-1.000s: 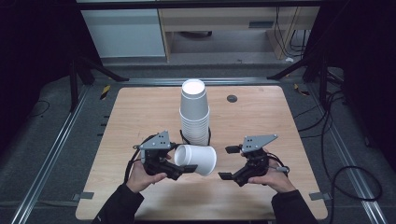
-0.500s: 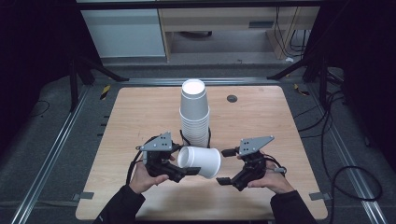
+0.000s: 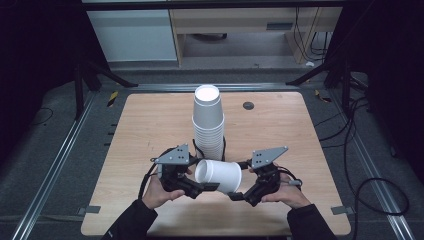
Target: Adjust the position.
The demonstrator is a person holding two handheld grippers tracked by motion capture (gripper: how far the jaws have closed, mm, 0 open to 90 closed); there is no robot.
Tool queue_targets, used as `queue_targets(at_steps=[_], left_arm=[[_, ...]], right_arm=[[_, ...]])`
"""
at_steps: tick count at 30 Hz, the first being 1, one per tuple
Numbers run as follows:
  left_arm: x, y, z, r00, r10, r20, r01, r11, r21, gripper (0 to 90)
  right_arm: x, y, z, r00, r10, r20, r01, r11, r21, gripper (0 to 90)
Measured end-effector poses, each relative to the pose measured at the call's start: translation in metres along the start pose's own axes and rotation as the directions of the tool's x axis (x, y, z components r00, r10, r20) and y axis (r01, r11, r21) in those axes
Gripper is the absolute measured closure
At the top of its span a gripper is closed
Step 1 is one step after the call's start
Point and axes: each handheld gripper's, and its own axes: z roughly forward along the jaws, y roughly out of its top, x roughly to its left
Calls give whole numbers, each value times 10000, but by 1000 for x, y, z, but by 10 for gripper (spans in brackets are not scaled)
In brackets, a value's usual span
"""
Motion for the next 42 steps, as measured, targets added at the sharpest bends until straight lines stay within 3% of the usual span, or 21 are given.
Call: queue_targets(at_steps=[18,42], left_arm=[[-8,3,6,9992,307,247,-305,9995,-70,218],[-6,0,9,9987,190,469,-193,9998,74,224]], right_arm=[[2,-1,10,9990,-163,-416,168,9998,131,30],[1,-4,12,9983,-304,-492,304,9995,-8,95]])
